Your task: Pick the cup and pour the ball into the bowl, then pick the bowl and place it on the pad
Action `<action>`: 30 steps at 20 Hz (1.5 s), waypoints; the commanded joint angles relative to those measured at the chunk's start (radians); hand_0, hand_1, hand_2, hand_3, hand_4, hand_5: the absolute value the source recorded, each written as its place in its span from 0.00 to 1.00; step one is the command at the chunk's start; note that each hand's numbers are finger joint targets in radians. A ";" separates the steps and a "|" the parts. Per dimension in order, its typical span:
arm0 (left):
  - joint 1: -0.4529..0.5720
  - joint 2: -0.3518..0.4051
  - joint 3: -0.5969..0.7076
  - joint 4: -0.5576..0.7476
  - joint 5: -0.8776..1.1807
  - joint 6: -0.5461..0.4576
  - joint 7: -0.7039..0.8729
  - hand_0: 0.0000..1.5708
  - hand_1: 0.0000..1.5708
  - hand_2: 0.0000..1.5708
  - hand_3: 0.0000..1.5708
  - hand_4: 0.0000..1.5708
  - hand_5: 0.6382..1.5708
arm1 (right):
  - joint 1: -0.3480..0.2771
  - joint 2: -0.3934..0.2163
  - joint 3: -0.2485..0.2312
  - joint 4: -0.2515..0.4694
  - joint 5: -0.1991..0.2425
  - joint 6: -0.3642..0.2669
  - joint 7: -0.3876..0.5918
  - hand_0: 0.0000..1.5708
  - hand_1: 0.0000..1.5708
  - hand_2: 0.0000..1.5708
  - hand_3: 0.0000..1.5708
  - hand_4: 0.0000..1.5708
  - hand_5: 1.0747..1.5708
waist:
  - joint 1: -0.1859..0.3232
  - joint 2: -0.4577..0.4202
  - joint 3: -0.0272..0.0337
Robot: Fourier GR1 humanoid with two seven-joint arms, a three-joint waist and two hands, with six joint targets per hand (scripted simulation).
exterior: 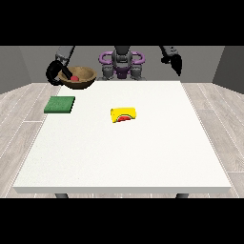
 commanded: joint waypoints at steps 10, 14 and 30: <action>-0.043 0.176 0.170 -0.043 0.156 -0.166 -0.040 0.00 0.00 0.00 0.00 0.83 0.95 | 0.084 -0.187 -0.125 -0.007 -0.062 0.118 -0.148 1.00 1.00 1.00 0.00 0.58 1.00 | 0.049 0.140 0.0019; -0.061 0.305 0.305 0.036 0.233 -0.230 -0.083 0.00 0.00 0.00 0.00 0.82 1.00 | 0.092 -0.183 -0.162 -0.018 -0.095 0.118 -0.209 1.00 1.00 1.00 0.00 0.55 1.00 | 0.036 0.195 0.0015; -0.116 0.472 0.417 0.118 0.332 -0.363 -0.158 0.00 0.00 0.00 0.00 0.75 0.98 | -0.006 -0.256 -0.270 0.126 -0.130 0.047 -0.278 0.54 0.54 0.56 0.70 0.00 0.88 | 0.077 0.376 0.0027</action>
